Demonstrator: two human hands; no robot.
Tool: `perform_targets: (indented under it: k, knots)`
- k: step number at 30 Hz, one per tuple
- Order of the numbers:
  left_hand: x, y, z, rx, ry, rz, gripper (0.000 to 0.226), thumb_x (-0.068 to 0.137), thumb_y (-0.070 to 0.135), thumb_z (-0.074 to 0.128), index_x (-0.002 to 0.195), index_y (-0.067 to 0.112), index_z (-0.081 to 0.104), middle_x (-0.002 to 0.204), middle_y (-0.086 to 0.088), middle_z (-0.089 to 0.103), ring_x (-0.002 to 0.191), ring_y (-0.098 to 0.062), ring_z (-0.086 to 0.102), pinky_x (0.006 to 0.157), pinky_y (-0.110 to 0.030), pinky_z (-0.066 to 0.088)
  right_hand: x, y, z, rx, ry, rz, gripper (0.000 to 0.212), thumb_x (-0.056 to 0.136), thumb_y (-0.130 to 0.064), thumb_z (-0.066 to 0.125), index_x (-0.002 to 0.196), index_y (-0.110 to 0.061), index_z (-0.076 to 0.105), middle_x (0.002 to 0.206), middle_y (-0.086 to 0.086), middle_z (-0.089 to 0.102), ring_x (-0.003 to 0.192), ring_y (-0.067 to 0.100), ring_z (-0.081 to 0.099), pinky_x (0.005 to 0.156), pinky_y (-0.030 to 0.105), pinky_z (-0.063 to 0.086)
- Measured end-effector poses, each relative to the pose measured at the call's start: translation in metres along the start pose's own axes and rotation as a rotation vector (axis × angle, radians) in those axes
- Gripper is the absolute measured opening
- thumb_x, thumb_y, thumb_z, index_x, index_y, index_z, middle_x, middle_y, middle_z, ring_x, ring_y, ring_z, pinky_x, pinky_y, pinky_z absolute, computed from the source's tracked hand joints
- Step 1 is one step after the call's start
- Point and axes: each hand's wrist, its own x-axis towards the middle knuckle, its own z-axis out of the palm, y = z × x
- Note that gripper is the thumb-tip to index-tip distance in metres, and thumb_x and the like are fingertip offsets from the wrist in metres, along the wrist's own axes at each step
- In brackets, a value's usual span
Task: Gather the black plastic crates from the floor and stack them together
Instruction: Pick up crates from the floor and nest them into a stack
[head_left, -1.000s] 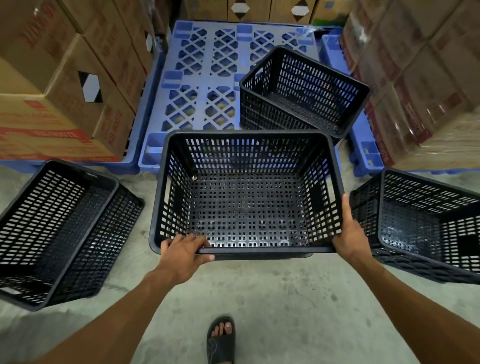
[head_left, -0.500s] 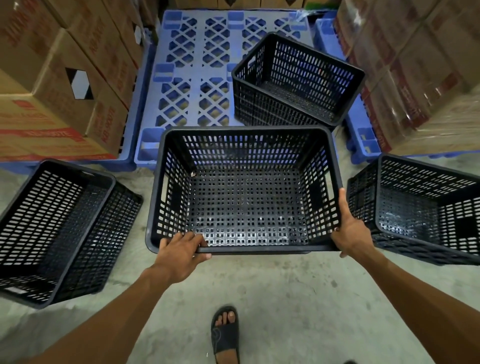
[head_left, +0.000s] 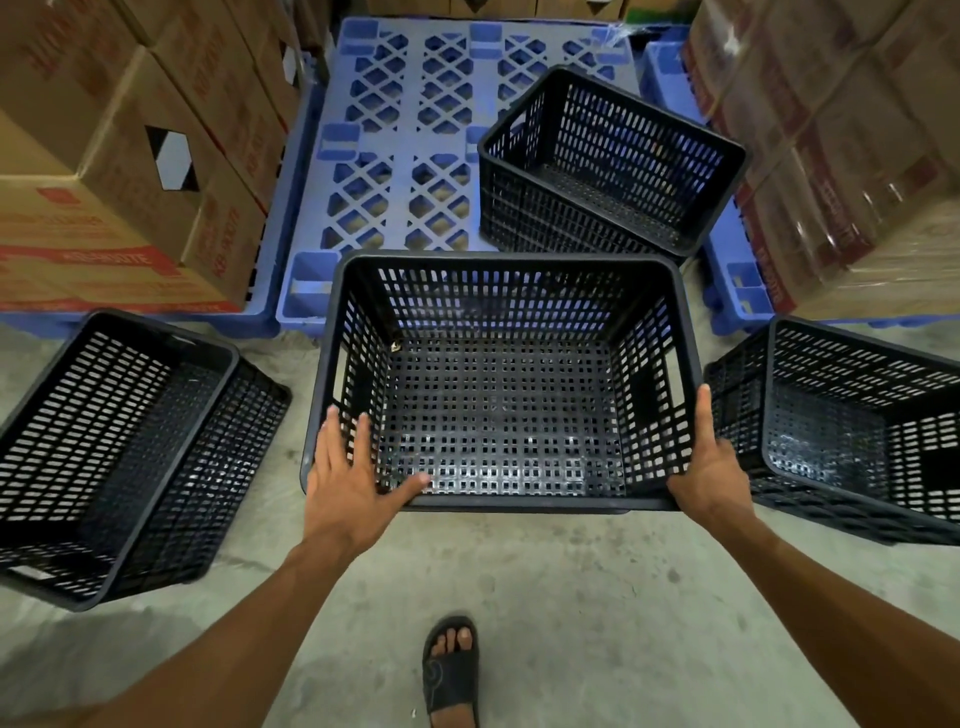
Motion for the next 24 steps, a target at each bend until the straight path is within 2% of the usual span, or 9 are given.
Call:
perform_targets:
  k: [2,4,9,14,17,19,20,22,24]
  knots:
    - [0.001,0.001,0.008,0.071,0.109,-0.009,0.115,0.063,0.096,0.019,0.156,0.032,-0.003,0.161,-0.007,-0.029,0.149,-0.024,-0.025,0.119,-0.053,-0.005,0.002,0.0,0.003,-0.015,0.021,0.013,0.125,0.079,-0.007,0.067,0.134,-0.063,-0.031,0.122,0.026,0.049,0.1,0.045,0.059,0.092,0.056,0.05]
    - [-0.001,0.0,0.013,0.133,0.151,-0.058,0.118,0.062,0.098,0.016,0.155,0.028,-0.004,0.162,-0.011,-0.025,0.148,-0.026,-0.028,0.113,-0.056,-0.021,0.004,0.0,0.006,-0.016,0.028,0.036,0.122,0.08,-0.01,0.066,0.135,-0.063,-0.029,0.126,0.026,0.048,0.106,0.048,0.057,0.096,0.057,0.048]
    - [-0.001,-0.004,0.015,0.132,0.078,-0.136,0.127,0.055,0.101,0.008,0.157,0.024,0.001,0.16,-0.017,-0.026,0.148,-0.03,-0.026,0.118,-0.056,-0.011,0.002,-0.003,0.006,-0.021,0.04,0.048,0.114,0.083,-0.019,0.064,0.137,-0.061,-0.027,0.125,0.027,0.047,0.104,0.048,0.058,0.092,0.058,0.05]
    - [0.0,0.006,0.001,0.15,-0.057,-0.137,0.121,0.055,0.099,0.007,0.153,0.031,-0.013,0.154,-0.02,-0.037,0.144,-0.037,-0.033,0.114,-0.06,-0.016,-0.002,-0.002,0.002,0.034,-0.014,0.034,0.103,0.09,-0.023,0.058,0.143,-0.056,-0.023,0.125,0.026,0.044,0.101,0.048,0.058,0.09,0.057,0.049]
    - [-0.001,0.024,-0.011,0.043,-0.089,-0.122,0.116,0.062,0.095,0.02,0.156,0.031,-0.006,0.159,-0.018,-0.029,0.146,-0.04,-0.027,0.117,-0.059,-0.012,-0.001,0.002,-0.003,0.224,-0.087,0.03,0.101,0.091,-0.021,0.062,0.149,-0.048,-0.016,0.142,0.028,0.038,0.123,0.048,0.048,0.107,0.055,0.039]
    - [-0.002,0.048,-0.014,0.003,-0.099,-0.058,0.11,0.069,0.09,0.03,0.156,0.031,0.0,0.162,-0.012,-0.023,0.148,-0.034,-0.025,0.116,-0.057,-0.012,0.002,0.006,-0.008,0.398,-0.076,0.011,0.095,0.092,-0.024,0.062,0.155,-0.036,-0.009,0.147,0.026,0.038,0.133,0.042,0.041,0.114,0.05,0.031]
    - [-0.003,0.068,-0.013,-0.025,-0.11,-0.008,0.105,0.072,0.087,0.034,0.156,0.031,0.004,0.163,-0.01,-0.019,0.149,-0.031,-0.024,0.117,-0.055,-0.011,0.002,0.013,-0.015,0.464,-0.06,0.011,0.092,0.093,-0.027,0.061,0.156,-0.031,-0.006,0.141,0.022,0.046,0.128,0.038,0.047,0.111,0.046,0.034]
    - [-0.002,0.111,-0.01,-0.117,-0.145,0.088,0.097,0.077,0.08,0.041,0.156,0.029,0.013,0.165,-0.007,-0.014,0.15,-0.027,-0.02,0.12,-0.052,-0.006,0.004,0.026,-0.025,0.552,-0.056,0.024,0.083,0.095,-0.031,0.057,0.158,-0.024,0.004,0.104,0.012,0.054,0.095,0.025,0.055,0.093,0.035,0.04]
    - [-0.004,0.171,-0.001,-0.215,-0.195,0.207,0.089,0.081,0.073,0.045,0.154,0.029,0.019,0.165,-0.002,-0.01,0.151,-0.022,-0.016,0.123,-0.048,0.001,0.012,0.054,-0.044,0.61,-0.057,0.079,0.068,0.096,-0.034,0.054,0.155,-0.018,0.025,0.101,0.01,0.054,0.093,0.02,0.054,0.089,0.032,0.04]
